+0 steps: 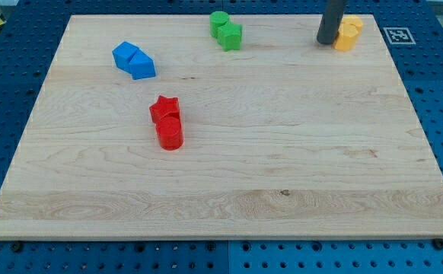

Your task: Slide the green circle to the left side of the yellow heart

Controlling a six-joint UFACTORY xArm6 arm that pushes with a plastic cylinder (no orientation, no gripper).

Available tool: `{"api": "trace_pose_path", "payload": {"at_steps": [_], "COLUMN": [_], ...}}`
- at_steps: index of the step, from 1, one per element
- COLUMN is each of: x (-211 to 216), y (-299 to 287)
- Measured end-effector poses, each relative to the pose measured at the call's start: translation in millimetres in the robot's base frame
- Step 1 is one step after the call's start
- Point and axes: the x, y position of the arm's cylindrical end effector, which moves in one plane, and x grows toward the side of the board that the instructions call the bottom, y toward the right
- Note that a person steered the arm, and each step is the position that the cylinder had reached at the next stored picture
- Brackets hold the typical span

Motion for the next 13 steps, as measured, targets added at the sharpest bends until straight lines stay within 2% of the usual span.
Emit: {"api": "trace_pose_path", "payload": {"at_steps": [1, 2, 3, 5, 6, 8, 9, 10, 12, 13], "x": [27.4, 80.2, 100.3, 98.8, 79.8, 2.2, -44.0, -45.2, -45.1, -45.0], "y": [-8.2, -36.6, -85.5, -199.8, -254.3, -313.5, -319.3, -319.3, -215.5, -192.3]}}
